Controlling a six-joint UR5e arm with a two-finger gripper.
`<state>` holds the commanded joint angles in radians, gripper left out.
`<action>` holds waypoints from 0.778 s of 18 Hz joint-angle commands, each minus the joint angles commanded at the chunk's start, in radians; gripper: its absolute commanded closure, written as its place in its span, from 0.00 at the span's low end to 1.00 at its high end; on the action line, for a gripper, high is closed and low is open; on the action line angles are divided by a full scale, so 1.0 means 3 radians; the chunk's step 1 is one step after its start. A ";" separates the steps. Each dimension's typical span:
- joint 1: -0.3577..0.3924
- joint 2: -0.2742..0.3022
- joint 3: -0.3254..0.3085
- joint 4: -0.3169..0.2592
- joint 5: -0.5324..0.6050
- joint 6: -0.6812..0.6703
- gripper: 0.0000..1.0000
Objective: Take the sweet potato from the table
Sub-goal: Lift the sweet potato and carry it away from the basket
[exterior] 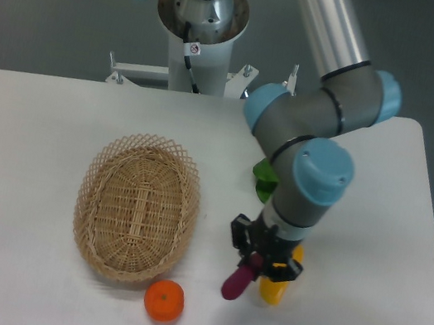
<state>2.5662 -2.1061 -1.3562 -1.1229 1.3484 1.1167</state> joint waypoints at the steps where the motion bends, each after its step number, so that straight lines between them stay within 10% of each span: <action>1: 0.0061 -0.0005 0.0046 0.0005 0.0000 0.0015 0.86; 14: 0.0716 -0.0220 0.0461 0.0026 0.0046 0.0629 0.86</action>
<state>2.7810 -2.1721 -1.2180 -1.1152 1.3621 1.3052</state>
